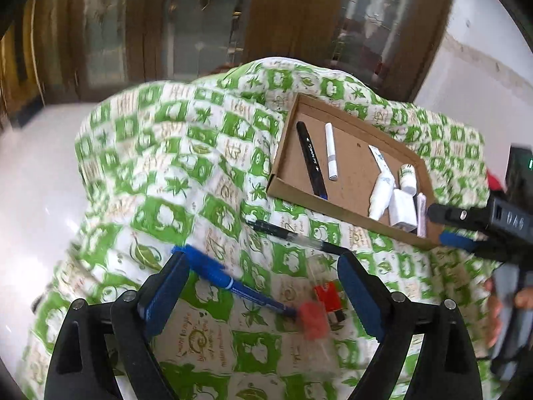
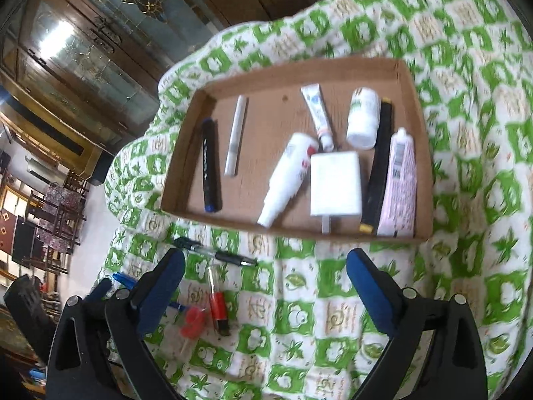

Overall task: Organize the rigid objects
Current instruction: 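Grasp the clear box with red candle with the left tool while the right tool moves toward the red lighter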

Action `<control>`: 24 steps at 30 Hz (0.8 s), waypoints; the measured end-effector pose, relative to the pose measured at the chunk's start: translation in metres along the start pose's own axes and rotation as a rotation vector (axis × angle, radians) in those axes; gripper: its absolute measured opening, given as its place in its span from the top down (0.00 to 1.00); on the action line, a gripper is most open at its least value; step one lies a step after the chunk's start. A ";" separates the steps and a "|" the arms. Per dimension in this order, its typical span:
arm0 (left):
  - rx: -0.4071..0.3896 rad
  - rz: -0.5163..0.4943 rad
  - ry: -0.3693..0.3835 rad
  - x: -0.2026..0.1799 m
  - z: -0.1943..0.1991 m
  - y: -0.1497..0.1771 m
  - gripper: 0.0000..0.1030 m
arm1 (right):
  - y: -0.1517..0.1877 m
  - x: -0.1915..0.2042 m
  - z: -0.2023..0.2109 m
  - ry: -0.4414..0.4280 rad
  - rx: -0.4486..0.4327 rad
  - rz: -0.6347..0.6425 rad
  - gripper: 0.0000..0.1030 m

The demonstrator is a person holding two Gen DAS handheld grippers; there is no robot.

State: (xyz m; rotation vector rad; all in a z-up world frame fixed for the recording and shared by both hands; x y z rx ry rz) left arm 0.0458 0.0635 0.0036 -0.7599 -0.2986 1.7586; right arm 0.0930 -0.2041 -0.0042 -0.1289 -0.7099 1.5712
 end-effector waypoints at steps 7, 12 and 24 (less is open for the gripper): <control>0.027 -0.111 -0.027 -0.019 0.000 0.015 0.10 | 0.003 0.004 -0.013 -0.051 0.055 -0.009 0.06; 0.165 -0.262 0.025 -0.044 -0.013 0.042 0.12 | 0.006 0.005 -0.019 -0.063 0.086 -0.015 0.06; 0.258 -0.365 -0.079 -0.051 -0.041 0.068 0.47 | 0.007 0.001 -0.026 -0.066 0.111 -0.034 0.06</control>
Point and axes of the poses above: each gripper's, at about its wrist camera, not at the fingertips, and z roughly against the way its jaws point, x to its left, y to its underside, the point moved 1 cm from there along -z, roughly the way its jaws point, and after that the axes turned 13 degrees about z, right-handed, at the moved point
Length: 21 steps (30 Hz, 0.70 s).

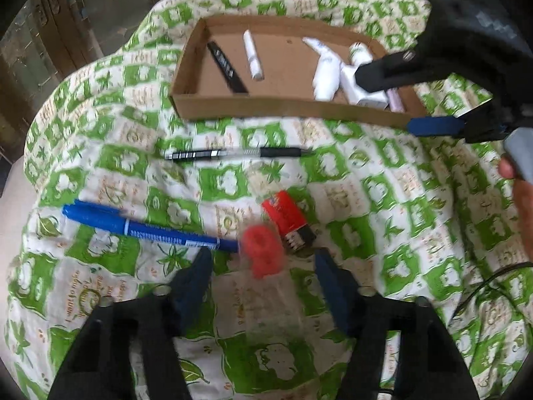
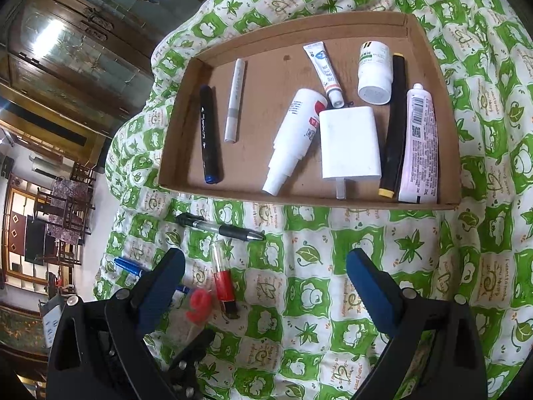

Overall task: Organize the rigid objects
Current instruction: 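Grasp the clear box with red candle with the left tool while the right tool moves toward the red lighter, then close the right tool on the red lighter and lift it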

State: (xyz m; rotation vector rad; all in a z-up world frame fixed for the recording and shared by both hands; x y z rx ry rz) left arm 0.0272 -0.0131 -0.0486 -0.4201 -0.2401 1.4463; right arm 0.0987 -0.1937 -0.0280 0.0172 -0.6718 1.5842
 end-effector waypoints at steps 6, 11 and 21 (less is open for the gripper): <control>0.022 0.026 0.041 0.001 0.004 0.006 0.71 | 0.003 0.008 -0.008 -0.012 0.027 0.036 0.06; 0.040 0.138 0.127 0.020 0.018 0.019 0.71 | 0.011 0.028 -0.024 -0.079 0.074 0.115 0.08; 0.048 0.187 0.135 0.026 0.019 0.025 0.71 | 0.022 0.068 -0.062 -0.061 0.128 0.240 0.53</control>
Point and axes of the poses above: each gripper's, at about its wrist camera, not at the fingertips, and z roughly against the way its jaws point, x to its left, y to its underside, the point moved 1 cm from there along -z, roughly the way its jaws point, and after that the axes turned 13 degrees about z, right-handed, at the moved point
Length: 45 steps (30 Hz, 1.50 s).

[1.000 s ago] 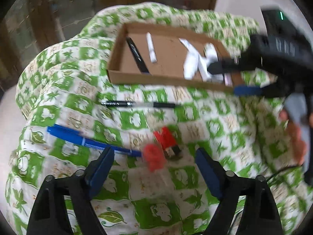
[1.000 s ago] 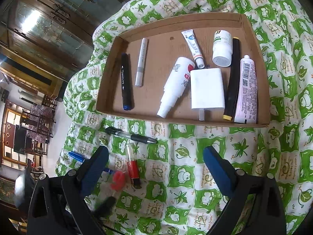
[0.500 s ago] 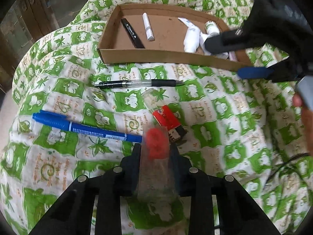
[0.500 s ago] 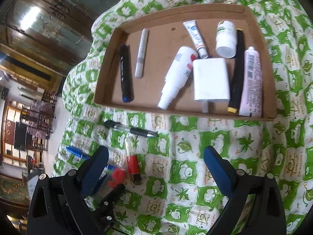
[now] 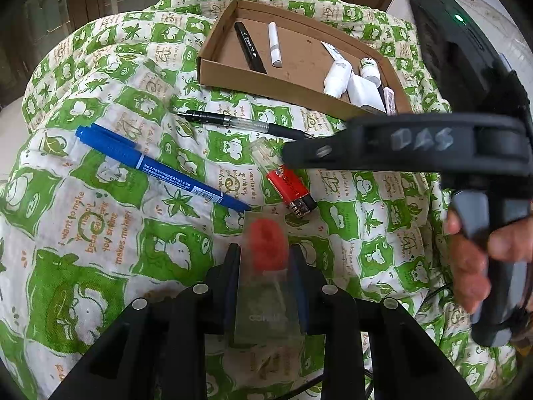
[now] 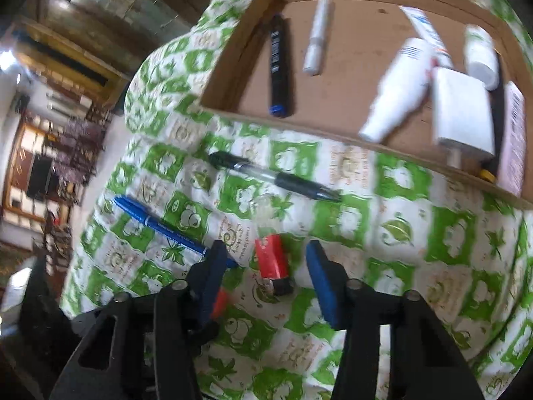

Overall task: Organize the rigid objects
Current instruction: 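Close the right tool on the red lighter and lift it, then carry the red lighter with the right tool over the tray while the left tool carries the candle box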

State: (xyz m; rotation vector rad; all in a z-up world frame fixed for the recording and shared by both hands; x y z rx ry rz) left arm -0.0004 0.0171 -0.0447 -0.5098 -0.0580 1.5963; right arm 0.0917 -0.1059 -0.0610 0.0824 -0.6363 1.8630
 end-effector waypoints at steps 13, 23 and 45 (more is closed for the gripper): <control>-0.005 -0.007 -0.009 0.000 -0.006 -0.001 0.70 | 0.008 0.020 -0.028 0.238 0.056 0.178 0.80; -0.015 -0.035 -0.047 -0.005 -0.011 -0.001 0.69 | 0.020 -0.019 -0.024 0.257 0.142 0.051 0.80; -0.068 -0.070 -0.069 -0.011 -0.018 -0.003 0.71 | 0.020 -0.027 -0.050 0.248 0.163 0.044 0.80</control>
Point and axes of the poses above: each gripper's, at about its wrist camera, not at the fingertips, and z roughly against the way its jaws point, x to its left, y to its underside, the point moved 1 cm from there along -z, roughly the way its jaws point, and after that the axes turned 13 degrees about z, right-handed, at the moved point
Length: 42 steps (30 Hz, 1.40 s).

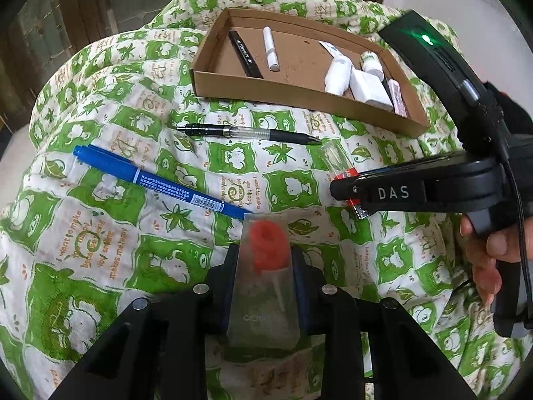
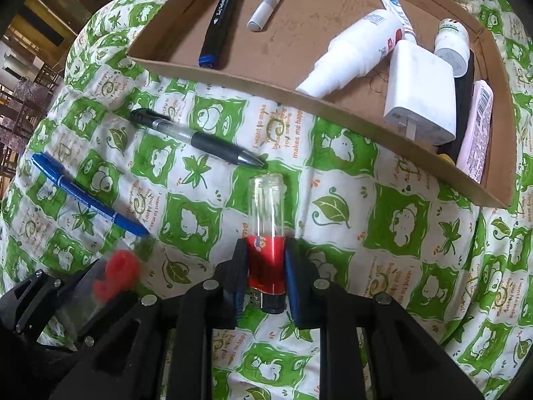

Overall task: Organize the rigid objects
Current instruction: 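Carry the red lighter with the right tool over the tray while the left tool carries the candle box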

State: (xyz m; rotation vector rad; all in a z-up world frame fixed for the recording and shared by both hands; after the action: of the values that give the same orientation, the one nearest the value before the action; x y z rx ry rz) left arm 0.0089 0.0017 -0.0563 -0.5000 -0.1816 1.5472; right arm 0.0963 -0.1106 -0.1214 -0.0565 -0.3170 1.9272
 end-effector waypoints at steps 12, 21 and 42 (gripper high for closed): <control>-0.042 0.099 0.063 0.015 0.014 -0.005 0.71 | 0.000 -0.012 0.021 -0.063 -0.024 -0.054 0.80; -0.060 0.104 0.052 0.016 0.018 -0.006 0.71 | -0.003 -0.012 0.040 -0.093 -0.044 -0.057 0.80; -0.127 0.097 0.007 0.010 0.030 -0.021 0.71 | -0.012 -0.012 0.101 -0.139 -0.120 -0.074 0.80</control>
State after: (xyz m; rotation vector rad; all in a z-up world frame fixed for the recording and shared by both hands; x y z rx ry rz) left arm 0.0156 0.0183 -0.0232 -0.6221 -0.2545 1.6349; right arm 0.0929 -0.1368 -0.0226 0.0096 -0.5211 1.8409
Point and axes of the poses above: each gripper's, at about its wrist camera, not at the fingertips, and z roughly against the way its jaws point, x to its left, y to its underside, the point moved 1 cm from there along -z, roughly the way its jaws point, and after that the axes turned 13 degrees about z, right-handed, at the moved point
